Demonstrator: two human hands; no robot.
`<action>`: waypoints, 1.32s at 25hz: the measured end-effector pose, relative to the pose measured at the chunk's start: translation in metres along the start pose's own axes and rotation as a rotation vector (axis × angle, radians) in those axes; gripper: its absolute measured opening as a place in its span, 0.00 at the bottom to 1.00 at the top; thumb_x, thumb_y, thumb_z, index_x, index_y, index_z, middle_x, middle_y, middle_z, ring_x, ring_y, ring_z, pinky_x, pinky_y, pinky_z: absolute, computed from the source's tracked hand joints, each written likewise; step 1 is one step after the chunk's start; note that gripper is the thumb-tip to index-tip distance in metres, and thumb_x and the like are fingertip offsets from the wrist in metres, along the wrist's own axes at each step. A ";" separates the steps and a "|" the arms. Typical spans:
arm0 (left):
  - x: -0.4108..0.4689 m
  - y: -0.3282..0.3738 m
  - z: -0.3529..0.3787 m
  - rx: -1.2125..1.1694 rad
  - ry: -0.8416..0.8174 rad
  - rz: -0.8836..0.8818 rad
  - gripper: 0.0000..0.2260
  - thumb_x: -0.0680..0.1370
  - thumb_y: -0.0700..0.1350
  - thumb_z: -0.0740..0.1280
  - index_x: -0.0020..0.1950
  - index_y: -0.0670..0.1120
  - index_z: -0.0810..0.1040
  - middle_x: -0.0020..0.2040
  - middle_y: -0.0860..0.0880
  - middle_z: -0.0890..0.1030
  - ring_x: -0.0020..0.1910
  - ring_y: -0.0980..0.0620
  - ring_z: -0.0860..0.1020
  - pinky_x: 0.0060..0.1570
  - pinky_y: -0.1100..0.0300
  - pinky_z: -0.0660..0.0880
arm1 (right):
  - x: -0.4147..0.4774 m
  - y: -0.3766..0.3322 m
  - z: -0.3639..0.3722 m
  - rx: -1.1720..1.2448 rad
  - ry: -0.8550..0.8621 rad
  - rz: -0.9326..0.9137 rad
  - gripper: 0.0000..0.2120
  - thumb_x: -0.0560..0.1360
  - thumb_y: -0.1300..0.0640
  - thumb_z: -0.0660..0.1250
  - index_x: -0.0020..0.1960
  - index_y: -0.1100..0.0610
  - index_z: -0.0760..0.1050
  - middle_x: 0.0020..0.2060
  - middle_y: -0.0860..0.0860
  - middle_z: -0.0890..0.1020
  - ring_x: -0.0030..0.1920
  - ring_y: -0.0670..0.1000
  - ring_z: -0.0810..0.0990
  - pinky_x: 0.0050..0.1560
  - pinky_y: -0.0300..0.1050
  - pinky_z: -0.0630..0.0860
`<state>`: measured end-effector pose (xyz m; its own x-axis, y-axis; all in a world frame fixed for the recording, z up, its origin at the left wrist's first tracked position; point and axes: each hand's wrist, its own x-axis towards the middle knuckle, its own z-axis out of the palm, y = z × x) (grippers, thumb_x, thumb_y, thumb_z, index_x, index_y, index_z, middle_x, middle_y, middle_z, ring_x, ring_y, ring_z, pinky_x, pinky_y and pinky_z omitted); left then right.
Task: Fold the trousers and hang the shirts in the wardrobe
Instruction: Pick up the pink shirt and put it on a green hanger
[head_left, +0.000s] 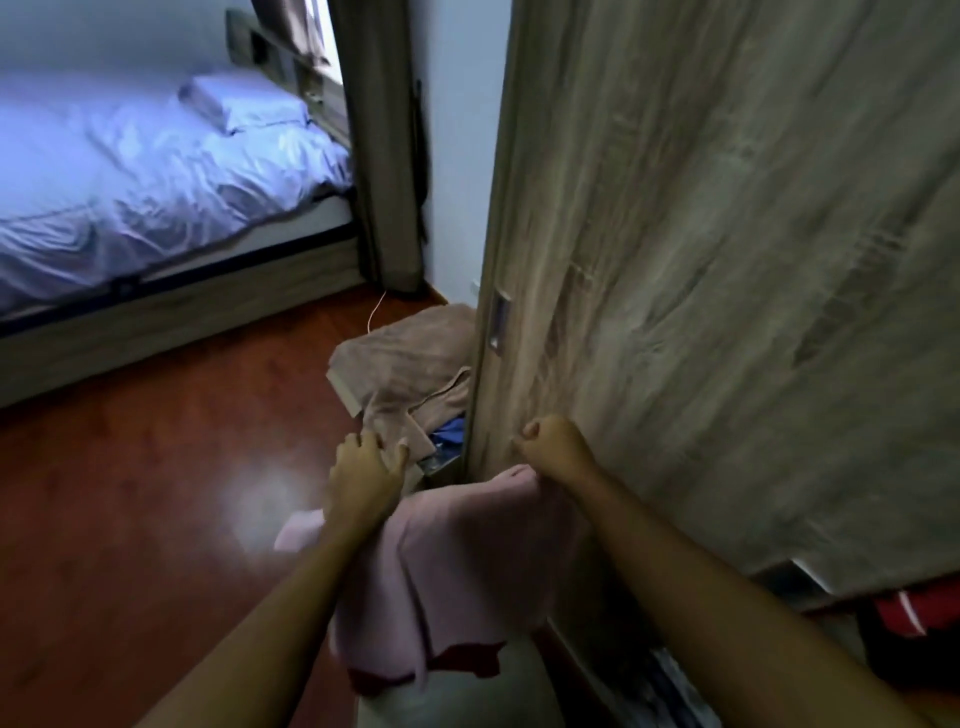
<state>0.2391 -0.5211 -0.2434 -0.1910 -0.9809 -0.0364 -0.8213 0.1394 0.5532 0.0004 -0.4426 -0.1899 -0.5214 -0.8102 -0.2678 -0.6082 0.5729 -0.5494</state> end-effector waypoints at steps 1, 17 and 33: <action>0.001 0.000 0.002 0.012 0.005 -0.001 0.19 0.78 0.58 0.62 0.54 0.42 0.74 0.54 0.39 0.76 0.53 0.37 0.75 0.51 0.43 0.75 | 0.009 0.005 0.006 -0.082 0.022 0.052 0.18 0.70 0.44 0.70 0.46 0.60 0.81 0.47 0.62 0.83 0.50 0.57 0.81 0.52 0.49 0.78; -0.015 0.009 -0.006 -0.064 0.162 0.019 0.18 0.82 0.57 0.53 0.52 0.43 0.70 0.51 0.40 0.76 0.50 0.38 0.75 0.47 0.46 0.72 | -0.049 0.051 -0.021 1.071 -0.043 -0.072 0.15 0.75 0.64 0.59 0.36 0.54 0.80 0.32 0.48 0.81 0.33 0.45 0.78 0.37 0.42 0.74; -0.014 0.010 -0.003 0.032 0.097 0.067 0.14 0.82 0.54 0.58 0.53 0.42 0.71 0.53 0.39 0.77 0.52 0.36 0.76 0.46 0.46 0.72 | -0.055 -0.017 0.030 0.275 -0.003 -0.215 0.18 0.70 0.59 0.65 0.59 0.52 0.78 0.55 0.51 0.79 0.56 0.53 0.78 0.55 0.43 0.73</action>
<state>0.2352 -0.5061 -0.2347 -0.1944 -0.9776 0.0811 -0.8254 0.2076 0.5250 0.0576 -0.4114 -0.1889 -0.3969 -0.9093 -0.1252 -0.5198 0.3351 -0.7858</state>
